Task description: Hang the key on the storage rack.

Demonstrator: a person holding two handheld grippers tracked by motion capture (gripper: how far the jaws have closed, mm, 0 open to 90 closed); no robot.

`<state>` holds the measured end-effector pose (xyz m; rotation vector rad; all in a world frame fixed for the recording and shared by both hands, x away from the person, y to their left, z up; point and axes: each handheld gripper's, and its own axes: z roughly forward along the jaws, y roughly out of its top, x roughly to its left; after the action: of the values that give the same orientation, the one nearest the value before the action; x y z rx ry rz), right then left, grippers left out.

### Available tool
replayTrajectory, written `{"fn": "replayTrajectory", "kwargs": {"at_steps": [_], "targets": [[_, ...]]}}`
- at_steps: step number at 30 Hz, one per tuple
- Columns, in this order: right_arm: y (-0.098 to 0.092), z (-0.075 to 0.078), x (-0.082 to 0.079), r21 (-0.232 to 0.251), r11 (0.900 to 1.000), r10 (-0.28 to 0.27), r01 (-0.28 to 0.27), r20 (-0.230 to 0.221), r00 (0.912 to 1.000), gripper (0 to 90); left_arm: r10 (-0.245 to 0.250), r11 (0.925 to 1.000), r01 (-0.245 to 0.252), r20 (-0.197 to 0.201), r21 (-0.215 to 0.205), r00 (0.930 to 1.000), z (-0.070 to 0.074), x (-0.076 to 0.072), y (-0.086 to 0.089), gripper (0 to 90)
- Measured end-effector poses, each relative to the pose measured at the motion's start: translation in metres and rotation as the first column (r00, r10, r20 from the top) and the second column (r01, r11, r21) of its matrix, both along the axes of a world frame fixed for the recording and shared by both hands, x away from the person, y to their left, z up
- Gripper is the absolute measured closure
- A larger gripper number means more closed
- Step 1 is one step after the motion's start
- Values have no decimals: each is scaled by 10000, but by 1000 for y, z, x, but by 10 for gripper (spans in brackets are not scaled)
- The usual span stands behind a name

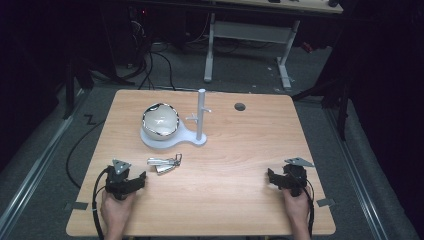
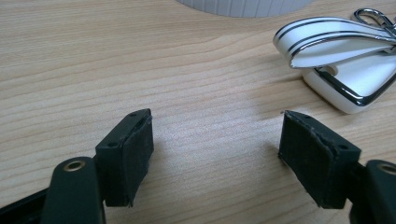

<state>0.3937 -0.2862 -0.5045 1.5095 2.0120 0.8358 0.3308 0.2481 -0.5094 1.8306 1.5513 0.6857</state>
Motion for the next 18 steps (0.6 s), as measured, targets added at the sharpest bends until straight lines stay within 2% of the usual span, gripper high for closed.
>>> {"fn": "replayTrajectory", "kwargs": {"at_steps": [18], "targets": [[0,0,0,1,10000,1,-1,-1,10000,162,168,9999,-168,-47,7,9998,0,1,-3,249]]}}
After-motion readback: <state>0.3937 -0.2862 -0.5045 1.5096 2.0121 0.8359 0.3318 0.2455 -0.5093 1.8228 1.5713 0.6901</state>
